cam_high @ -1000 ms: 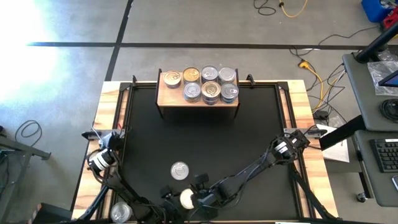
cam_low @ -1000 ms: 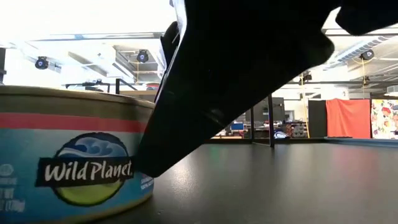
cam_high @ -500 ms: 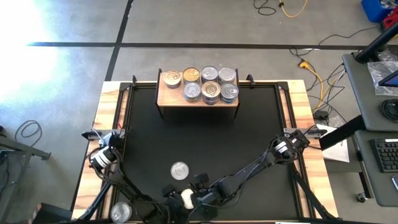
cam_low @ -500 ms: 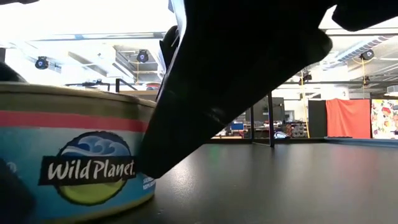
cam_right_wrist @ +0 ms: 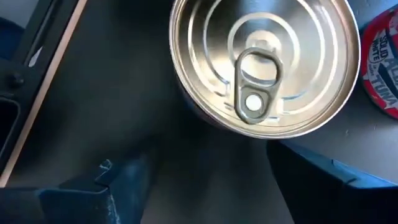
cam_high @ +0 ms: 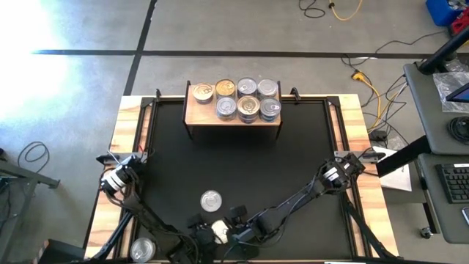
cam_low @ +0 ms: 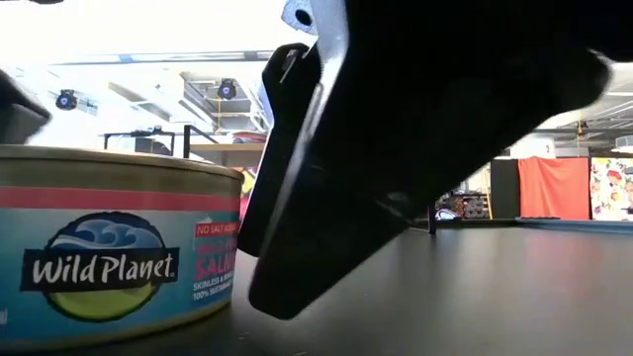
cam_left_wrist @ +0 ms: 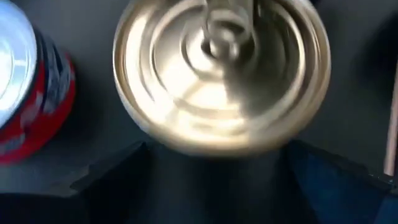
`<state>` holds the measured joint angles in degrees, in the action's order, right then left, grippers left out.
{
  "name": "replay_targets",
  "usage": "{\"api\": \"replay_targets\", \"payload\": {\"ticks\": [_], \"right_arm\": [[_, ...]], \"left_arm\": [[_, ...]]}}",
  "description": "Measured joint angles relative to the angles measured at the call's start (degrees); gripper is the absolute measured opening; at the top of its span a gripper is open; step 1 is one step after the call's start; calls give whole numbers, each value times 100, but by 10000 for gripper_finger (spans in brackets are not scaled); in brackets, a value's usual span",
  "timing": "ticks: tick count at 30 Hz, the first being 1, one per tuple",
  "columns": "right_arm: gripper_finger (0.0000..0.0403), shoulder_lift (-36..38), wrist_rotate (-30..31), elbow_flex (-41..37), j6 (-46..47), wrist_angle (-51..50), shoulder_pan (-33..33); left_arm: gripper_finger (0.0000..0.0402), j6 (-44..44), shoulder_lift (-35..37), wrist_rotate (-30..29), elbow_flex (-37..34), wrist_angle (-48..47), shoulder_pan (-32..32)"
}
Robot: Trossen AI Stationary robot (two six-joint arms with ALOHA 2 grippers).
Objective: Stack canned seafood by type on shelf
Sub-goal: Stack the pink tuna can on the pink tuna can on the shelf
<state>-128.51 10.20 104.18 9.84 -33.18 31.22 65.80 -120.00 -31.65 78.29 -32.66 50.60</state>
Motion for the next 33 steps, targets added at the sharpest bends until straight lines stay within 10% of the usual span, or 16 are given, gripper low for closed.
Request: {"api": "replay_targets", "payload": {"ticks": [14,33], "right_arm": [[306,-4,481,-229,-242,337,-90],[309,-9,491,-350,5,1204,-140]], "left_arm": [[378,1022,0,-326,-25,-61,250],[378,232,-304,-1232,-22,727,-103]]}}
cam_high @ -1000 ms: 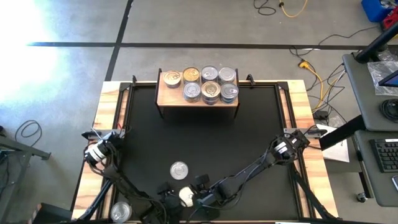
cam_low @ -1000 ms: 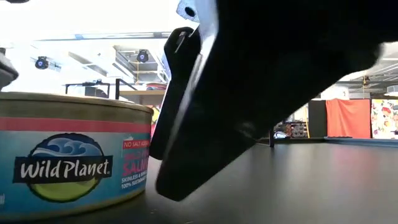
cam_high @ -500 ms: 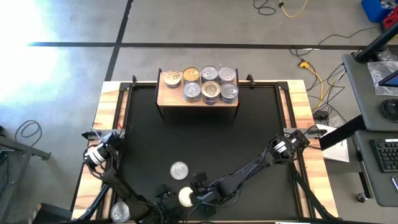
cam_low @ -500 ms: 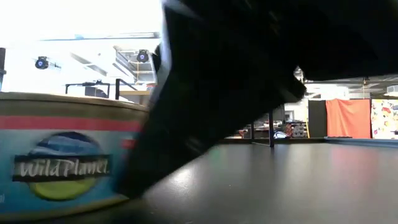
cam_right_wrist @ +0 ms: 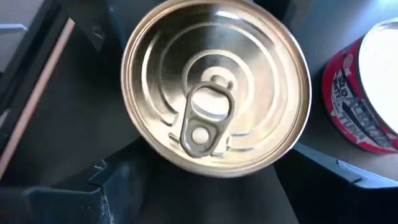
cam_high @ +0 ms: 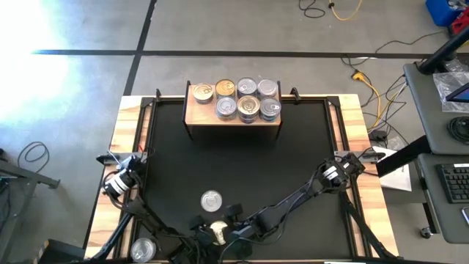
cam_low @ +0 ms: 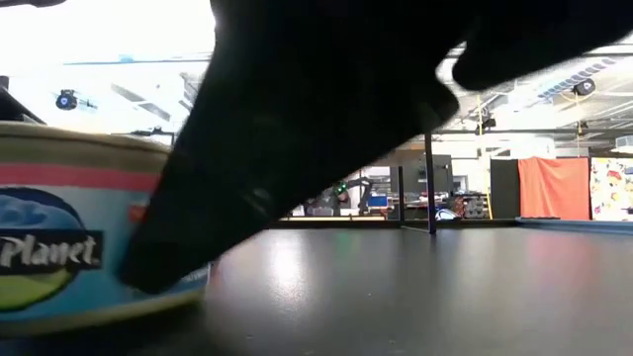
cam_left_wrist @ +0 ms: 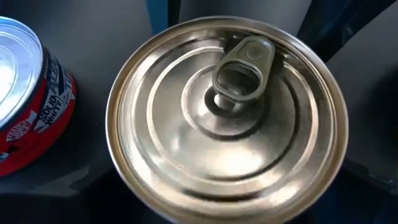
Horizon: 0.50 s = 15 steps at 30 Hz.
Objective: Stack canned seafood by type on shelf
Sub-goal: Stack the pink tuna can on the pink tuna can on the shelf
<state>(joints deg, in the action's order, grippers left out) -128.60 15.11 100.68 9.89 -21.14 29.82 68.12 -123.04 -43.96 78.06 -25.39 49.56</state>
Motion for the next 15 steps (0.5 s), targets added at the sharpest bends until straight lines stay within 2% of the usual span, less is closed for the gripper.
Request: {"api": "replay_targets", "payload": {"ticks": [15], "right_arm": [[312,2,7,-67,80,-6,-37]], "left_arm": [[378,-17,-13,-201,35,181,-26]]}}
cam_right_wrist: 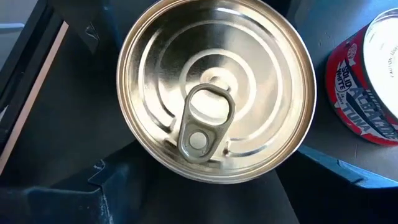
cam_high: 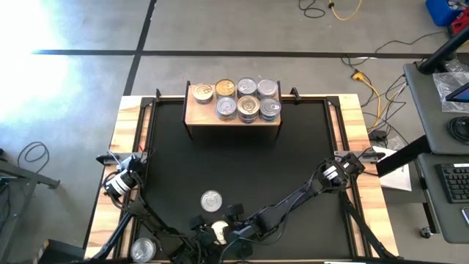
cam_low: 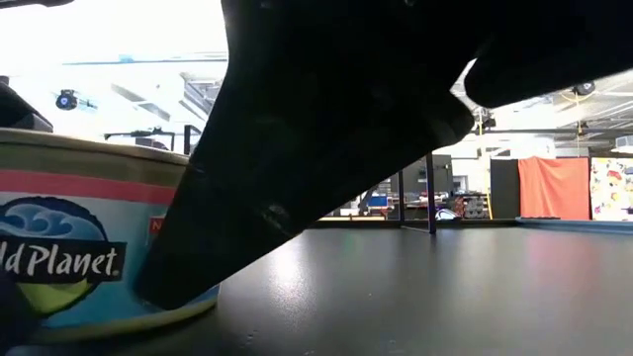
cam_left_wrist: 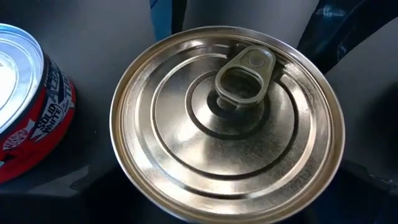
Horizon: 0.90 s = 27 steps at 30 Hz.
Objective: Stack canned seafood by type on shelf
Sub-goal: Stack the pink tuna can on the pink tuna can on the shelf
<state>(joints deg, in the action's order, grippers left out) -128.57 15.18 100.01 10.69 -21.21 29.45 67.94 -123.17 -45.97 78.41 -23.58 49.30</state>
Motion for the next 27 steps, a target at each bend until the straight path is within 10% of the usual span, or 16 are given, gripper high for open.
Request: {"api": "replay_targets", "payload": {"ticks": [27], "right_arm": [[315,20,-317,-241,230,-70,-59]], "left_arm": [[365,53,-229,-565,59,369,9]]}}
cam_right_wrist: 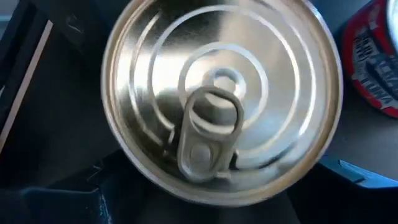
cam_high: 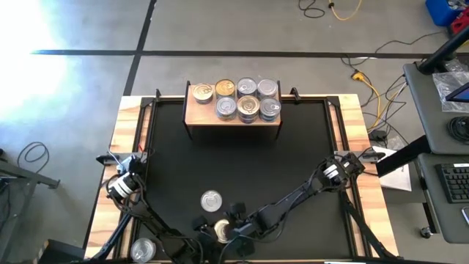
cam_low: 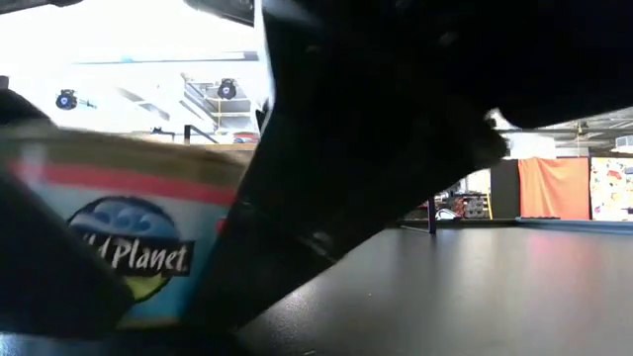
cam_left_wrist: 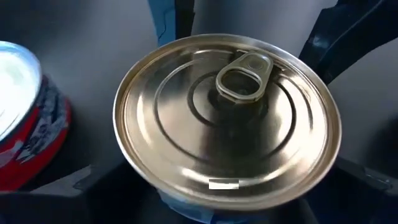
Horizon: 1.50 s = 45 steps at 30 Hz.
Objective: Stack canned seafood by type on shelf
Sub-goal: Stack the pink tuna can on the pink tuna can on the shelf
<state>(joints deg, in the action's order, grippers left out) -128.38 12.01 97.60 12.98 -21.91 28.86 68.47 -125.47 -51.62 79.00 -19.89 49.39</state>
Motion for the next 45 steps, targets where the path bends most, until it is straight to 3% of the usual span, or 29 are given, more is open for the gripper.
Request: {"api": "replay_targets", "payload": {"ticks": [6,10,16,20,23,26,31,38,45], "right_arm": [[322,-16,-1,365,-14,-668,7],[314,64,89,687,-106,-1590,11],[300,327,28,1094,-294,-2552,127],[307,420,17,1396,-29,-3313,98],[318,630,175,1497,51,-3481,77],[325,916,457,1570,44,-3440,93],[320,1516,635,1646,3,-3113,-97],[322,1903,424,1620,-491,-2663,-925],[323,1968,405,1635,-1293,-1213,-1606]], "left_arm": [[360,71,4,275,321,-694,-90],[356,698,101,261,526,-1452,-104],[355,729,225,241,839,-1629,-53],[355,1450,435,277,930,-2623,-42],[354,2252,817,101,814,-3568,35],[354,2453,1357,-16,729,-4321,81],[354,1516,2635,-316,216,-4564,-133],[354,-40,4848,-573,-1075,-4211,-856],[354,-2768,7070,737,-1960,-2919,-2361]]}}
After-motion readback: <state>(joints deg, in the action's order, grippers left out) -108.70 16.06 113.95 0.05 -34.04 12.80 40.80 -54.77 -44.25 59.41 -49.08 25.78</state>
